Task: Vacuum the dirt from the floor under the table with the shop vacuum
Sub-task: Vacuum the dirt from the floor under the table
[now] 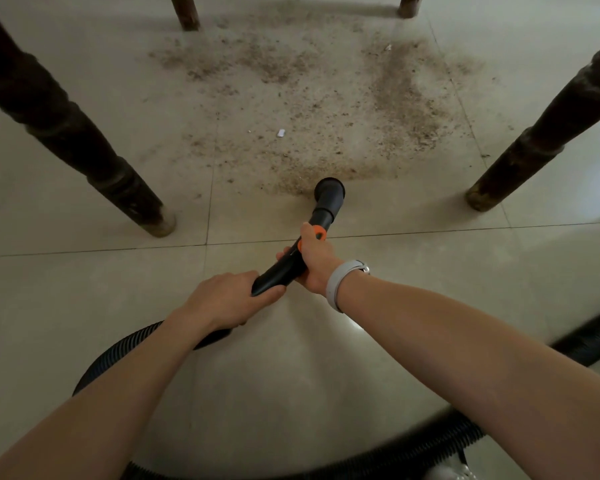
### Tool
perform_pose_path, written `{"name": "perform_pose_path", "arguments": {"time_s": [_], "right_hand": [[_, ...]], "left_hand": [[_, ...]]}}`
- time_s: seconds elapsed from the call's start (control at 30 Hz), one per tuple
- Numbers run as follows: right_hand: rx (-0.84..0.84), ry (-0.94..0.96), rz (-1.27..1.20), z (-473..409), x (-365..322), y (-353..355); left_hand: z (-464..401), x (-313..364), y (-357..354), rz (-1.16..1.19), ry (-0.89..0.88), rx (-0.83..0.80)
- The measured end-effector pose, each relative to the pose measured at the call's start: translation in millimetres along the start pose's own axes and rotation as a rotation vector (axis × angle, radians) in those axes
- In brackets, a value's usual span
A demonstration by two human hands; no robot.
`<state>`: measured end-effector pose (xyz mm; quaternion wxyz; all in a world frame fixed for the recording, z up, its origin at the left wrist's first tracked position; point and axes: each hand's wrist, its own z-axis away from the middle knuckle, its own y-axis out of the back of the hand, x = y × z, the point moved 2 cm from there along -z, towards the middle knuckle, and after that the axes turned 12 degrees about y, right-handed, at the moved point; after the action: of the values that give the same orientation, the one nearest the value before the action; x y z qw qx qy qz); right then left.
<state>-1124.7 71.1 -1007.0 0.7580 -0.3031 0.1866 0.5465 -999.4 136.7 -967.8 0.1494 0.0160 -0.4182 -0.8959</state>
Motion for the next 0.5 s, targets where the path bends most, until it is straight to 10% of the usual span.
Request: {"name": "perform_pose_path", "arguments": {"time_s": [0.5], "right_hand": [[-0.129, -0.029, 0.122, 12.7, 45.3, -87.7]], "left_hand": [[12.6, -95.0, -7.8, 0.150, 0.146, 0.023]]}}
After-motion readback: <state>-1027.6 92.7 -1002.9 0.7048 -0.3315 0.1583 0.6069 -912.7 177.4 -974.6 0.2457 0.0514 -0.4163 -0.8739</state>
